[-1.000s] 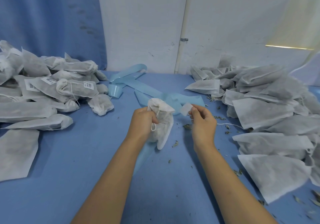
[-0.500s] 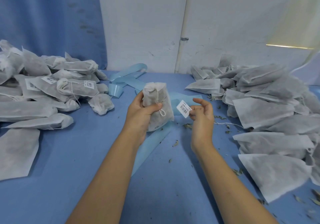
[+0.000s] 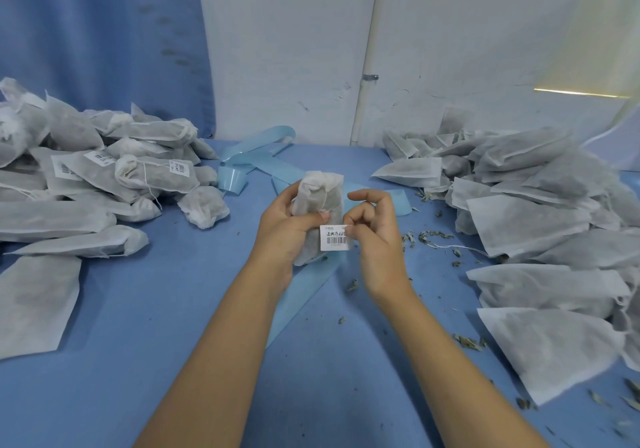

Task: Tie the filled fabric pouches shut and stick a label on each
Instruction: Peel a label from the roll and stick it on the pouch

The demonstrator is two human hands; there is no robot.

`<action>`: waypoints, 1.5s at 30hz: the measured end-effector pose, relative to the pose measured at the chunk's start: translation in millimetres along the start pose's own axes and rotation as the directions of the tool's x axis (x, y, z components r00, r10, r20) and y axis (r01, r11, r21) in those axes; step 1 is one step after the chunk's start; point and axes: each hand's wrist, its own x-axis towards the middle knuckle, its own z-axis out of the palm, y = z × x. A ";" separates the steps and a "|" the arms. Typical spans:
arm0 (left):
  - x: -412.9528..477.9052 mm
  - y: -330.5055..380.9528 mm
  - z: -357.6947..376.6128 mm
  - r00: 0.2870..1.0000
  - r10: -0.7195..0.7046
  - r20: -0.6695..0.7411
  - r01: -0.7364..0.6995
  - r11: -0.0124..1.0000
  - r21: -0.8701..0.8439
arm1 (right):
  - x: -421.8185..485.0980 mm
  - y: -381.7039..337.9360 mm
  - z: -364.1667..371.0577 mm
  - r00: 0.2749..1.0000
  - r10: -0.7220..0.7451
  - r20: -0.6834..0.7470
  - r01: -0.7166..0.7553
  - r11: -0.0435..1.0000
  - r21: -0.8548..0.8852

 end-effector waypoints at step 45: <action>-10.5 -6.0 16.9 0.992 0.105 0.076 -0.124 0.939 0.322 | 4.9 -1.6 1.8 0.938 0.339 -0.067 -0.305 0.903 0.304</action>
